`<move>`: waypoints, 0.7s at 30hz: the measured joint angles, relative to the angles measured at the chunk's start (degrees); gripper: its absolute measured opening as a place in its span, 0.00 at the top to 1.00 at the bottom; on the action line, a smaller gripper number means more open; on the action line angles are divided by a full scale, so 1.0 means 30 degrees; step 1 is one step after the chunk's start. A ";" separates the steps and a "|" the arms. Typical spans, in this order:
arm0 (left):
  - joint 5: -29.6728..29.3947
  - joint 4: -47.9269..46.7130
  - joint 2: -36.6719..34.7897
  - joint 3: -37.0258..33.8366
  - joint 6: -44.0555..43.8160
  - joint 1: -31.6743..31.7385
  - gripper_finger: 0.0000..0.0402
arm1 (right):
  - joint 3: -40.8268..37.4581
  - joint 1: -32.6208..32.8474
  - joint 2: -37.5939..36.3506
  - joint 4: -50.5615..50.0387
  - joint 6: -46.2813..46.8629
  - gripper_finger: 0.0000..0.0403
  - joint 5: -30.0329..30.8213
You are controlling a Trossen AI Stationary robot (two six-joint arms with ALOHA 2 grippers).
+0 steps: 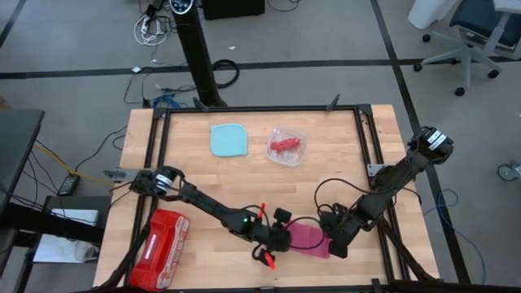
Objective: Roll bandage
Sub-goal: Roll the pink bandage
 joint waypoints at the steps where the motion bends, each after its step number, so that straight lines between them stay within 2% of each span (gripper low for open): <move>1: 0.0073 0.0316 0.0146 -0.0015 -0.0014 -0.0035 0.80 | 0.0000 0.0000 -0.0006 0.0000 -0.0007 0.99 0.0071; 9: 0.0768 0.0758 0.0339 0.0457 -0.1413 -0.0177 0.80 | 0.0000 -0.0022 -0.0030 0.0372 -0.0024 0.99 0.0778; 13: 0.0870 -0.0913 0.0332 0.1914 -0.1281 -0.0265 0.80 | 0.0000 -0.0022 -0.0099 0.0533 -0.0168 0.99 0.0841; 21: 0.0754 -0.6831 0.0296 0.5495 -0.0546 -0.0210 0.80 | 0.0000 0.0122 -0.1168 0.0529 -0.0190 0.99 0.1818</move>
